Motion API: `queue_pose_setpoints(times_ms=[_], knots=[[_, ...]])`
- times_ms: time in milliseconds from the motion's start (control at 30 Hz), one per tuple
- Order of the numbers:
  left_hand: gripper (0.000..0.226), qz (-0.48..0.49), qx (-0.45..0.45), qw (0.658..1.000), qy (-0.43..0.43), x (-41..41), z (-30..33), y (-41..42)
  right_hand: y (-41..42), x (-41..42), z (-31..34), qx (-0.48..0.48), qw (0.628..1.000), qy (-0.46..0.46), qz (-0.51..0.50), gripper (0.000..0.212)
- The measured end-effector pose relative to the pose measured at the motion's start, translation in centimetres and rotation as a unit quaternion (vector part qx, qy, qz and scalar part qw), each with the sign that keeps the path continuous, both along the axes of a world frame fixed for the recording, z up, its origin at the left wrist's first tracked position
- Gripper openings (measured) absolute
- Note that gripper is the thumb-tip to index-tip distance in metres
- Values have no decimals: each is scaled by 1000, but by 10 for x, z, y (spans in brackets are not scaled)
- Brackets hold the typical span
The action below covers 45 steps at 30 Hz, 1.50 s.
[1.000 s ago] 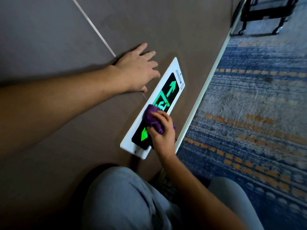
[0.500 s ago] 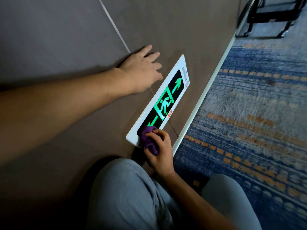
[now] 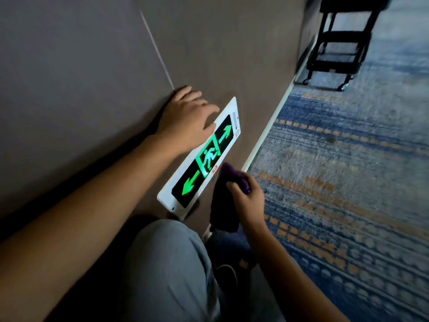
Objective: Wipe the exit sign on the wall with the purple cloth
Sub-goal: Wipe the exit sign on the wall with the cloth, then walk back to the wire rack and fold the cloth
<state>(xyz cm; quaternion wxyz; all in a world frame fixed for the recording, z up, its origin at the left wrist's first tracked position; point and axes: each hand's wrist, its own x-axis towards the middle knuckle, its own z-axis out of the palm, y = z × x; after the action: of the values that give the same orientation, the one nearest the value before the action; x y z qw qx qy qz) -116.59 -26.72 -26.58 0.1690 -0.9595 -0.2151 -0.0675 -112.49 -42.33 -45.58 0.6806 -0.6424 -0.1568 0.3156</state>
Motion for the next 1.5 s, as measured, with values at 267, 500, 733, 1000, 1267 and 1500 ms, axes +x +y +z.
queue_pose_setpoints(times_ms=[267, 500, 733, 1000, 1267, 1500], knots=[[56, 95, -240, 958, -120, -2, -37, -41, -35, 62, 81, 91, 988, 19, -122, 29], [56, 156, -750, 624, -153, 36, -32, -82, -37, 74, 134, 192, 970, 25, -147, 16], [29, 119, -789, 567, -205, 50, -30, -79, -35, 71, 157, 106, 966, 116, -206, 29], [48, 162, -704, 624, -298, 96, 117, -98, -84, 109, 292, 28, 965, 79, -249, 30], [49, 105, -803, 529, -256, 123, 290, -134, -139, 126, 439, -27, 951, 109, -288, 49], [45, 77, -849, 485, -195, 137, 425, -148, -152, 138, 561, 81, 932, 304, -178, 68]])
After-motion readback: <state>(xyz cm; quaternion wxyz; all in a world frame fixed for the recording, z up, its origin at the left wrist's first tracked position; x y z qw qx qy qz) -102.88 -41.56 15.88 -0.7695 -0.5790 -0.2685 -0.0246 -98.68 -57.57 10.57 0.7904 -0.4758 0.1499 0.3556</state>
